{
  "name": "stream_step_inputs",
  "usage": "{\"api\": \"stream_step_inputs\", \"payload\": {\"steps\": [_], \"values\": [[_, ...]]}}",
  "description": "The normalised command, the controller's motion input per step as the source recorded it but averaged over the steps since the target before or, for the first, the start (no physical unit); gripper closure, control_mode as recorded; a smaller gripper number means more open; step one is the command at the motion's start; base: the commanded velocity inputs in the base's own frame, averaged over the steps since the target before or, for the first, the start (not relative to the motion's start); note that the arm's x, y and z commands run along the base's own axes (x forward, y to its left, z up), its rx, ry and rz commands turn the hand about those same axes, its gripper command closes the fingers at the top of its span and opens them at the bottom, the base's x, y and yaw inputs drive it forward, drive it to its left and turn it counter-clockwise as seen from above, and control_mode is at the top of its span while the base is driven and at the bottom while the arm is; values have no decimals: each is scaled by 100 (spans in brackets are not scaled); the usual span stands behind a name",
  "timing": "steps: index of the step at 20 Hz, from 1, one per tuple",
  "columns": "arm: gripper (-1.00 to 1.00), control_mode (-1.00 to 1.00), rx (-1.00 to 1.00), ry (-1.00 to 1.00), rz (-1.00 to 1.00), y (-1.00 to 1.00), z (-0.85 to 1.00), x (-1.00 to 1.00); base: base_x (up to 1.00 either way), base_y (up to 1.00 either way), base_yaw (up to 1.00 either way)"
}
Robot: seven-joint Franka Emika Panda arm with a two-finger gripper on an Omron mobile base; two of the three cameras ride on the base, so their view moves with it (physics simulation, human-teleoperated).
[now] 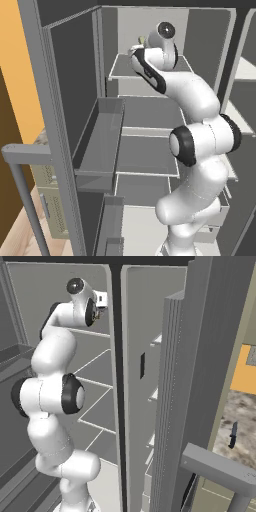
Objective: Retrieve the butter from the fridge and place it on a plate on the dining table. Then retrieve the butter knife by the fridge and place it near the plate.
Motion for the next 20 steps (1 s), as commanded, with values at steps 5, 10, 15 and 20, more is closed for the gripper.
{"api": "stream_step_inputs", "payload": {"steps": [5,10,15,20], "values": [[100,-100,0,-17,0,0,8,-97,0,0,0],[100,-100,0,-15,-3,-6,4,-100,0,0,0],[100,-100,0,-8,-2,-5,40,-100,0,0,0],[100,-100,5,3,-6,-2,20,-100,0,0,0]]}}
